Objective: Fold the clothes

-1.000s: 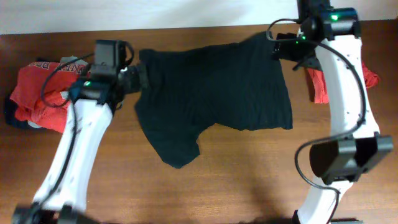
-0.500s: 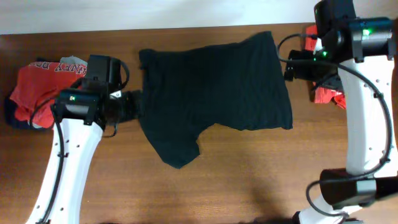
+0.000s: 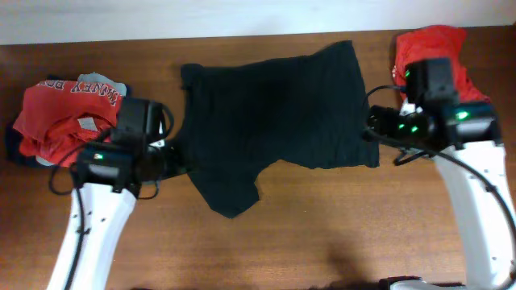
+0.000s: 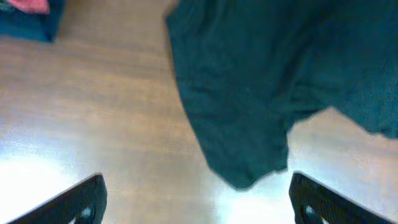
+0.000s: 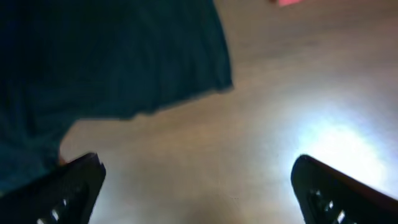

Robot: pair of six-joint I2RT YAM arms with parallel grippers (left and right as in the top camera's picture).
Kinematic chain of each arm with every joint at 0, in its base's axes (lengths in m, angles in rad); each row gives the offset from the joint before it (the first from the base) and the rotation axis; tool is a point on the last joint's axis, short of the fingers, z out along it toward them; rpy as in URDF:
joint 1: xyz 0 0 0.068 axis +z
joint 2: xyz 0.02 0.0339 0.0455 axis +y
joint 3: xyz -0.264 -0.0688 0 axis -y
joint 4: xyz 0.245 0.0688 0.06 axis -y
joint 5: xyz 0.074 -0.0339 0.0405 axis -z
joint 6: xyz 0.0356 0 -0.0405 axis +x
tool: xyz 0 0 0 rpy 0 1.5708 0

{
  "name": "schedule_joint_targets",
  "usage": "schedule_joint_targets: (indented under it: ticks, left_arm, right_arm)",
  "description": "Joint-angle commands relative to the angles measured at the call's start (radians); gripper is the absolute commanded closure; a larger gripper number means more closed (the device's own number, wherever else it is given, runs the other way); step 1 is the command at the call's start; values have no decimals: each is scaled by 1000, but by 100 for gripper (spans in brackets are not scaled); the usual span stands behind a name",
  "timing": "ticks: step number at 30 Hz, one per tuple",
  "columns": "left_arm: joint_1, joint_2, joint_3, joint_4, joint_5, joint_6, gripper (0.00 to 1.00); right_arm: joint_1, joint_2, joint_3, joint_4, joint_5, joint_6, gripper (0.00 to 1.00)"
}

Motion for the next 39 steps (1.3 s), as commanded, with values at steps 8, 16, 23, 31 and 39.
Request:
schedule_joint_targets:
  ticks: [8,16,23,31,39]
  left_arm:
    - [0,18,-328,369,29,-74,17]
    - [0,169,-409,513,56,-75,18]
    - [0,292,-409,562,64,-101,19]
    - [0,353,-409,661,63,-101,22]
    - [0,359,-409,634,150,-74,27]
  right_arm:
    - [-7,114,-333,306,-57,31,2]
    - [-60,203,-342,360,-54,31,4]
    - [-139,217,-343,381,-66,22,4]
    - [-143,242,-343,393,-81,-3,7]
    - [-143,260,-343,386,-80,-22,7]
